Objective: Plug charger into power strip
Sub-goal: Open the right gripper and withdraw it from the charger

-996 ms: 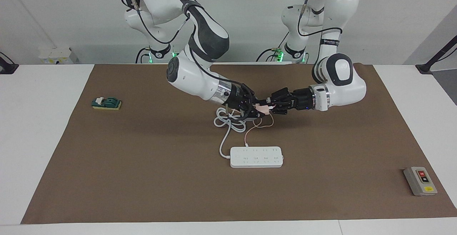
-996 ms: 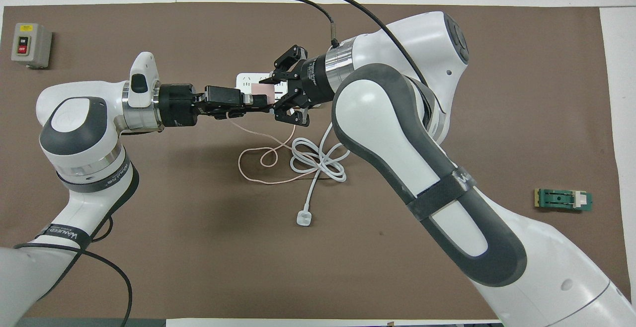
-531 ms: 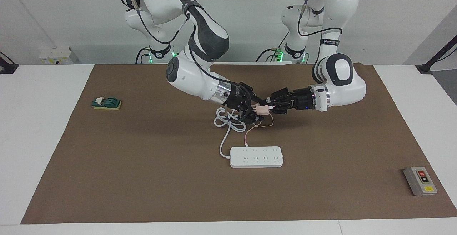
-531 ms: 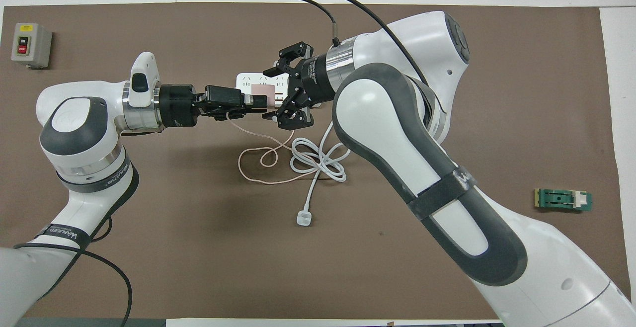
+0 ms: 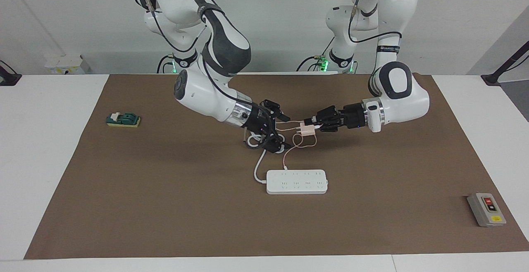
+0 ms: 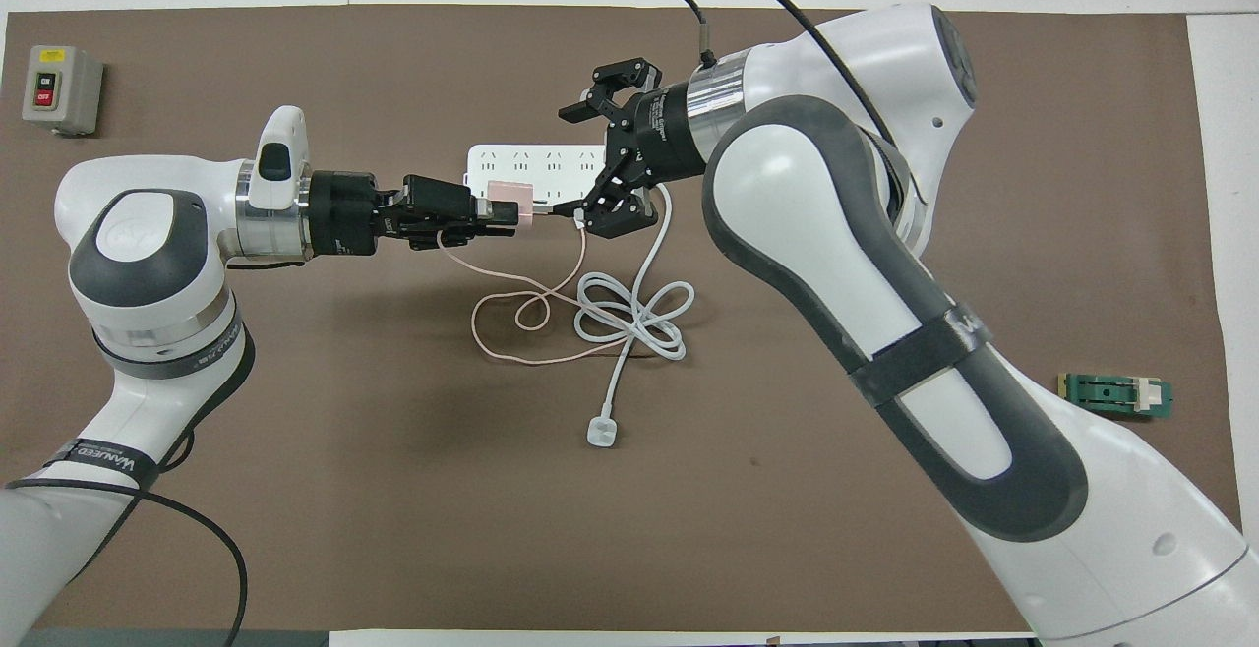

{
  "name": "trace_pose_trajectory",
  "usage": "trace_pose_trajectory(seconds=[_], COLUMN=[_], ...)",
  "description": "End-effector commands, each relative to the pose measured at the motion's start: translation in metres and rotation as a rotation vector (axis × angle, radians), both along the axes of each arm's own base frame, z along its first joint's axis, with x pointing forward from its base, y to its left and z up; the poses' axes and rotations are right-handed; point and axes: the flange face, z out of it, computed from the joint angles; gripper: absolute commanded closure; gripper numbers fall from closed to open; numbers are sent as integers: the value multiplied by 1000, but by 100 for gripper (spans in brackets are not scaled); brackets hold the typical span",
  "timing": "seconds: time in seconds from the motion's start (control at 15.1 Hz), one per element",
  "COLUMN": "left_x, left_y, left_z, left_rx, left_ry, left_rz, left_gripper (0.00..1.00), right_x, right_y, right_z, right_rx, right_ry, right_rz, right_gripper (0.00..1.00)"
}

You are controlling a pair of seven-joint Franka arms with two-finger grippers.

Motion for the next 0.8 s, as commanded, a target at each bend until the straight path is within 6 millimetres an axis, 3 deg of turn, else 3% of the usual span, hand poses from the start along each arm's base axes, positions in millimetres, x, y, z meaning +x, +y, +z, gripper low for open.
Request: trace_pose_trajectory(seconds=[0.0, 0.13, 0.33, 0.53, 0.73], left_x=[4, 7, 20, 24, 34], left_y=[12, 25, 45, 51, 57], left_z=[4, 1, 11, 16, 24], left_rx=[112, 213, 358, 468, 597], left_ry=[-12, -15, -10, -11, -88], left_rz=[2, 3, -4, -24, -102], left_gripper=[100, 100, 100, 100, 100], right_x=[8, 13, 19, 26, 27], right_y=[-31, -55, -77, -110, -130], right_z=[15, 26, 46, 56, 62], right_rx=[6, -41, -122, -182, -270], right_ry=[19, -18, -64, -125, -247], right_rz=[-30, -38, -2, 9, 104], right_gripper=[0, 0, 0, 0, 0])
